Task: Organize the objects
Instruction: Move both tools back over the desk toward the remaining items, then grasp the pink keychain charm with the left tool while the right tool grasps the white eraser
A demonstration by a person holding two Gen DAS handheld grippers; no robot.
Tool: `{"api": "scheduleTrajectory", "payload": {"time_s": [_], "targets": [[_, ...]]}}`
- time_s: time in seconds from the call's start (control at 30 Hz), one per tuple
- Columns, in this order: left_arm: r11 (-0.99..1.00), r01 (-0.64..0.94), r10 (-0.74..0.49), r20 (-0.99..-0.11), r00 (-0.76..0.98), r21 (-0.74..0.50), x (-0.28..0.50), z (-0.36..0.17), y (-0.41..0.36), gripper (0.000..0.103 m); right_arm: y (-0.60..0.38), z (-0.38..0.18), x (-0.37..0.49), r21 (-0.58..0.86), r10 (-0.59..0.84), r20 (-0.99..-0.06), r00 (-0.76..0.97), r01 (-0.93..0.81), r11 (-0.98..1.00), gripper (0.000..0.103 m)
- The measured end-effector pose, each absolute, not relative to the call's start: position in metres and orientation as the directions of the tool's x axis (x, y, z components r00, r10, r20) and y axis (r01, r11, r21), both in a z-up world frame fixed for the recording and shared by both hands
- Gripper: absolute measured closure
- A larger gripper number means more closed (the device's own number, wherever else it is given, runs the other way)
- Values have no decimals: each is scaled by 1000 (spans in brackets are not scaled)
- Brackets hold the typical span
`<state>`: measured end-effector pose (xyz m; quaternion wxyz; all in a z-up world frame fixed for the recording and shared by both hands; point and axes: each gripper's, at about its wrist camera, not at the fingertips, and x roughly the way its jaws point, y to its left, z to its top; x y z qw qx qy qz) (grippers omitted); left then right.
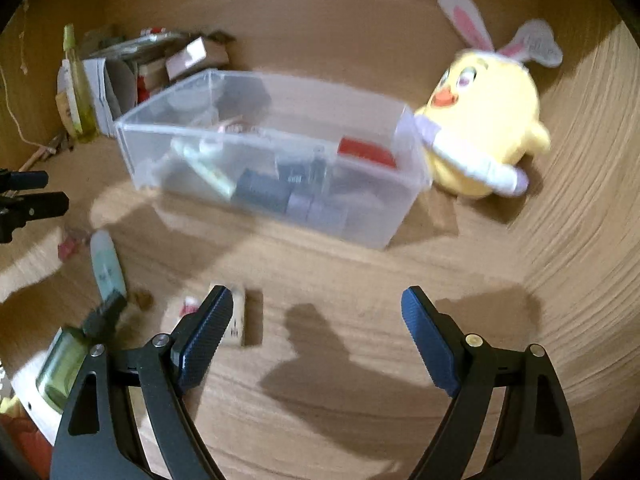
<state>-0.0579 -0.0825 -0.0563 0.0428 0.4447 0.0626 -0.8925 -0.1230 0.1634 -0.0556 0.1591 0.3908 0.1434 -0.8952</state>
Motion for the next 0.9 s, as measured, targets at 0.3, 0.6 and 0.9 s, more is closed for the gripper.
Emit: {"api": "scheduleTrajectory", "payload": {"time_s": [0.3,0.6,0.9], "targets": [[-987,134,0,-835,-550,-88,-51,-77,-85,6,167,-71,-126,-9,-255,-807,-532,443,-896,18],[-990,119,5,-851,-526,-79,-48,-85,-84,6,159,-77,-121,-35,-243,-818,-521,467,-884,18],[-994,96,-16,-833,-552,-44,-43,-86,-76,21,153,-80,-124,-43,-236,-821,-520,468,-882,20]]}}
